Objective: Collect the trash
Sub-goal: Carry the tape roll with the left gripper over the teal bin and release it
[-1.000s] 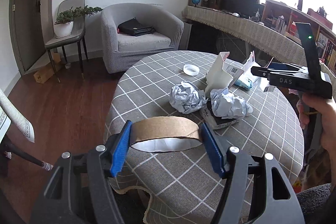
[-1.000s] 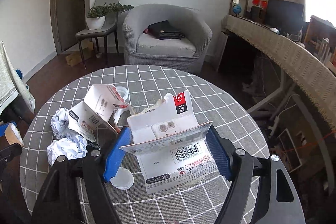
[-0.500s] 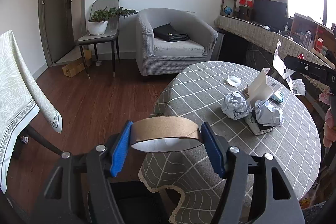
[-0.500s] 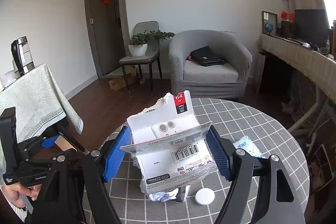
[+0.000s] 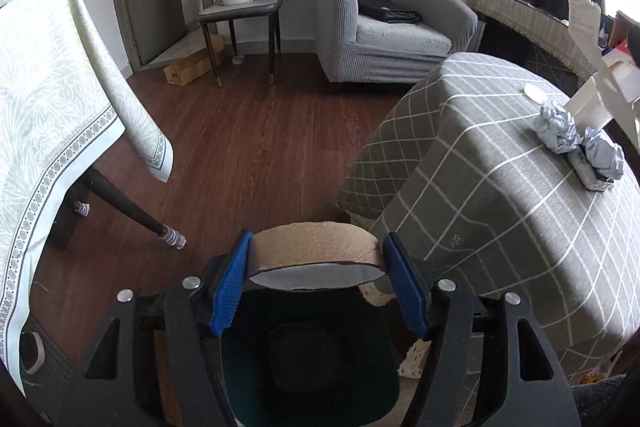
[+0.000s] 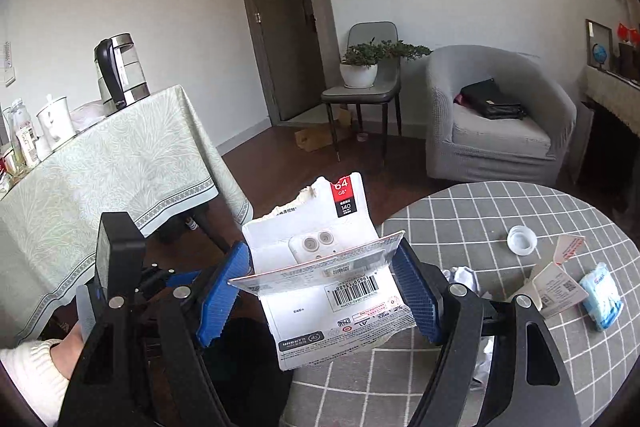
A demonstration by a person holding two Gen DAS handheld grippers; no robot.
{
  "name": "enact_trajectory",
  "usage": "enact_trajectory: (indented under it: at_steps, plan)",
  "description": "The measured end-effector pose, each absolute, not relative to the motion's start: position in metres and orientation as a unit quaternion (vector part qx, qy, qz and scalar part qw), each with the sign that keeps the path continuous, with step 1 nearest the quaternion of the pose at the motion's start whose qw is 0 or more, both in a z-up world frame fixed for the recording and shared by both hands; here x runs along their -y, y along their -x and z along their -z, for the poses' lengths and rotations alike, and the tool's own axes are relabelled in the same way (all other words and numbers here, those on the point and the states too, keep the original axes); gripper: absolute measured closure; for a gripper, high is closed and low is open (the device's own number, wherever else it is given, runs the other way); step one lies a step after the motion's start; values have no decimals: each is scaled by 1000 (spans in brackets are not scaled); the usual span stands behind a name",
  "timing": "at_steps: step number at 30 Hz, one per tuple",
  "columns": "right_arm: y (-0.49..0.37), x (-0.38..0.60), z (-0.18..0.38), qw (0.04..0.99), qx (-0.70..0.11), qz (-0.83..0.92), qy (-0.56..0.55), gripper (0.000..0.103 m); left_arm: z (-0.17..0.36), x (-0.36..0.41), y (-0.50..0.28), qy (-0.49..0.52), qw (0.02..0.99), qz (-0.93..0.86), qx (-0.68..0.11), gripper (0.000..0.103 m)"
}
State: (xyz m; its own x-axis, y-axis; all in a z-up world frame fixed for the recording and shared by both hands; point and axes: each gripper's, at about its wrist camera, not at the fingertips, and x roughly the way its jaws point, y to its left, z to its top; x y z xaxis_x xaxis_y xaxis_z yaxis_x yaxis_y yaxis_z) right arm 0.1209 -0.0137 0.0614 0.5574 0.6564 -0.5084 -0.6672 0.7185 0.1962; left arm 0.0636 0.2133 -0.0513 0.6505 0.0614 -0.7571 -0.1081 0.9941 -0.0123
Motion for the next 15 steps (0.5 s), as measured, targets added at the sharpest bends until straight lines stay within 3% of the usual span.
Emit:
enact_trajectory:
  at_steps: [15]
  plan:
    - [-119, -76, -7, 818, -385, -426, -29, 28, 139, -263, -47, 46, 832, -49, -550, 34]
